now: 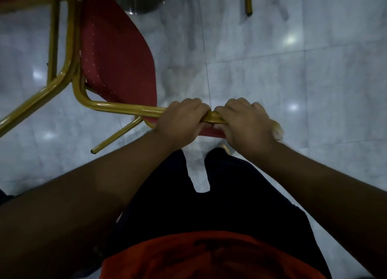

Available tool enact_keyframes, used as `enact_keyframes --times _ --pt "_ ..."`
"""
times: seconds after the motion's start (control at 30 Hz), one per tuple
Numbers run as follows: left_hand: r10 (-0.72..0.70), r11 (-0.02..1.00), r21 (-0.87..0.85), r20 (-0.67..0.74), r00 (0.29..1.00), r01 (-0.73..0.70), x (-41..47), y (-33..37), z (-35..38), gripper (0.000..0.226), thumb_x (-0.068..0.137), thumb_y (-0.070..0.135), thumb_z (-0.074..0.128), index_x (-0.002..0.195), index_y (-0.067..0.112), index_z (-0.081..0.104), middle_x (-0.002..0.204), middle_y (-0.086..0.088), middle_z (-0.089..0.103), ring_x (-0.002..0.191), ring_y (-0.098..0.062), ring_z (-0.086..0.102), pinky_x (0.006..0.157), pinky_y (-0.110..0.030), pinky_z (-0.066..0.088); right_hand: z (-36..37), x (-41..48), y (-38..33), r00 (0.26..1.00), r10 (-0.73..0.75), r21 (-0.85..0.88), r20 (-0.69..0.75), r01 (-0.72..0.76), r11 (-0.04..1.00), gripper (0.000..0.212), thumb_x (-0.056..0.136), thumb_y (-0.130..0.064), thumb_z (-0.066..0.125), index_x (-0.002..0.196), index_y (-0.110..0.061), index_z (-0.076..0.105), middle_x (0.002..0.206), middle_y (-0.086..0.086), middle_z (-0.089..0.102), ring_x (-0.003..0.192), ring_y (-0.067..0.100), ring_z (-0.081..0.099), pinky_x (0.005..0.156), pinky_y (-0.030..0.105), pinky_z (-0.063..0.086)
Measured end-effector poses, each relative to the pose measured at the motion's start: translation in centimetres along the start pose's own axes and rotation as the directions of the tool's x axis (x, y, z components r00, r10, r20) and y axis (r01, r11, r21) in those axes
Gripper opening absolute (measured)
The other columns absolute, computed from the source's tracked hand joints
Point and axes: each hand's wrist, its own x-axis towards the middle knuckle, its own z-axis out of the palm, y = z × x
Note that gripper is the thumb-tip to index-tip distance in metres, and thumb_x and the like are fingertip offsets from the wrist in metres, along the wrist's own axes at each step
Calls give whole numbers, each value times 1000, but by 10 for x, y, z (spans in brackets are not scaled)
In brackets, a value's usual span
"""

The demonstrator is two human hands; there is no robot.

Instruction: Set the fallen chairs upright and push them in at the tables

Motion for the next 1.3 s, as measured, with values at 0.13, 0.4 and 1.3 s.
enact_keyframes --times 0.13,0.4,1.3 --pt "-23 999 23 -45 999 24 -26 -8 -16 14 88 18 62 102 17 60 98 -3 62 88 -26 58 73 -42 44 -18 7 -24 998 -69 -53 -15 68 996 29 83 -37 75 105 -20 69 91 2 64 81 26 59 65 34 32" --pt "-141 987 -106 -243 960 119 -87 -29 -50 16 88 19 68 103 17 63 97 -1 63 86 -22 58 77 -36 43 -66 -8 -30 994 -61 238 -94 82 968 47 95 -61 51 110 -20 69 98 -3 67 86 19 60 69 39 48" --pt "-475 879 -334 -667 574 340 -247 -39 -131 27 93 15 60 120 9 64 112 -3 67 104 -10 58 97 -14 45 -152 97 -204 780 -603 46 -167 617 786 48 93 -63 53 122 -27 64 108 -7 67 96 17 60 78 38 45"
